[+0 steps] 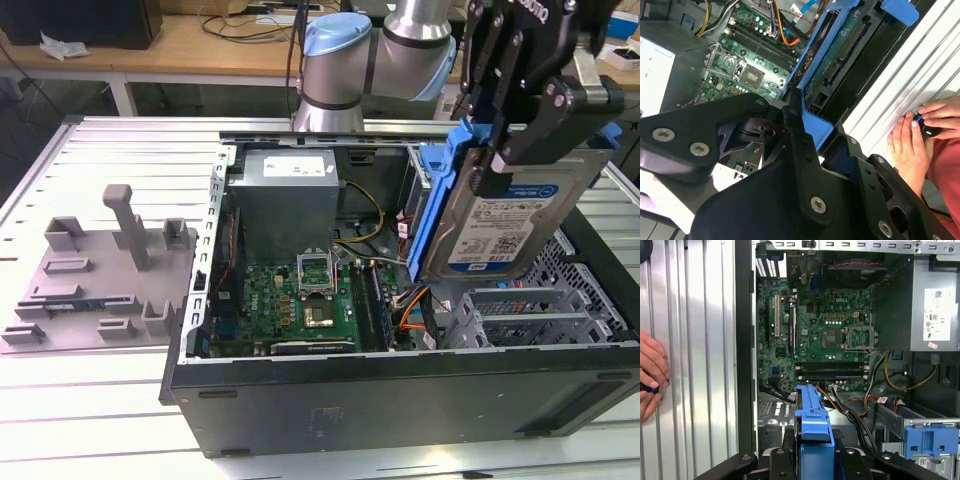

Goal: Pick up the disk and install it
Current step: 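Insert the disk into the insertion slot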

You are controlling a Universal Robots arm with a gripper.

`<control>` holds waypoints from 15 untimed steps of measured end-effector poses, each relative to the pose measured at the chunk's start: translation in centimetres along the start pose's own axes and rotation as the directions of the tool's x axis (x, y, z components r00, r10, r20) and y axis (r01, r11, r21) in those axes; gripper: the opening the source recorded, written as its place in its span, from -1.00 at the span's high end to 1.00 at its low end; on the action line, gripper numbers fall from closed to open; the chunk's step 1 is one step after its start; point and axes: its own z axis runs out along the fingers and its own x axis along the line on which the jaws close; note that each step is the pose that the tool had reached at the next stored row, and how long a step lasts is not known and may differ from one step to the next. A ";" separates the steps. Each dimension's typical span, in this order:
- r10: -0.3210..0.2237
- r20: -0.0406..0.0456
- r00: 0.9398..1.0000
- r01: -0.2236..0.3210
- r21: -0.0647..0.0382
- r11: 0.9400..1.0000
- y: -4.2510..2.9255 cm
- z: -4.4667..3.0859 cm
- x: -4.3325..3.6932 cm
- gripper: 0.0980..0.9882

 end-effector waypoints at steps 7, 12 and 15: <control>0.000 -0.009 1.000 0.000 0.000 1.000 -2.07 0.49 0.12 0.39; -0.001 -0.018 1.000 0.001 0.000 1.000 -4.42 0.86 0.18 0.39; -0.001 -0.021 1.000 0.001 0.000 1.000 -5.29 0.98 0.17 0.39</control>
